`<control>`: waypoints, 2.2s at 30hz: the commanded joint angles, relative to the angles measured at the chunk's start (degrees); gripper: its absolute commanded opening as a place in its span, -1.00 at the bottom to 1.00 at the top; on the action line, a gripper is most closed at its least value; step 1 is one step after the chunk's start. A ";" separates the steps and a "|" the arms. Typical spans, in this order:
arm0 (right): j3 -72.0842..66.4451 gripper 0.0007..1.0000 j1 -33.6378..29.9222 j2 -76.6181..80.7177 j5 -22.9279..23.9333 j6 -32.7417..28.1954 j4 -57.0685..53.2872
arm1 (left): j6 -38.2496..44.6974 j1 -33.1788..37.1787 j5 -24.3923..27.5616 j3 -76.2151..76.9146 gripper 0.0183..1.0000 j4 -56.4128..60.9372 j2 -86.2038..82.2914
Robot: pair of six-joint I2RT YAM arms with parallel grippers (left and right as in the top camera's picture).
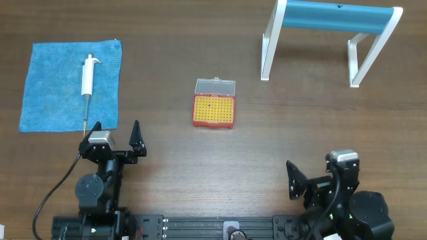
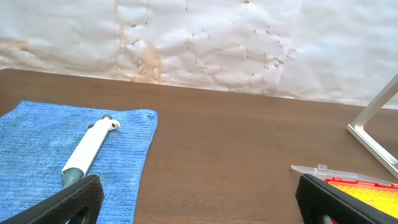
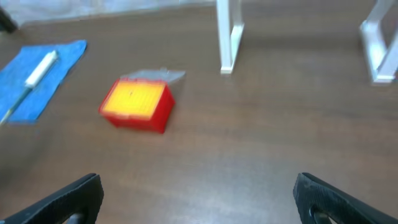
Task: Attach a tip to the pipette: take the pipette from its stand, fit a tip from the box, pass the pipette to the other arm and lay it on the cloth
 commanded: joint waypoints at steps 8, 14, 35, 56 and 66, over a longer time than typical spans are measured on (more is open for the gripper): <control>-26.08 0.99 -19.76 -1.64 11.32 -4.87 56.33 | 0.72 0.02 -0.61 -0.04 0.99 -0.61 -0.63; -41.66 0.99 -17.84 -10.34 6.01 -4.90 68.52 | 0.74 0.02 -0.61 -0.04 0.99 -0.59 -0.63; -41.66 0.99 -17.99 -10.34 4.22 -12.17 54.55 | 0.72 0.02 -0.61 -0.04 1.00 -0.59 -0.63; -41.66 0.99 -17.99 -10.32 4.22 -12.17 54.60 | 0.74 0.02 -0.61 -0.04 0.99 -0.59 -0.63; -41.66 0.99 -17.99 -10.32 4.22 -12.17 54.60 | 0.72 0.02 -0.61 -0.04 1.00 -0.61 -0.63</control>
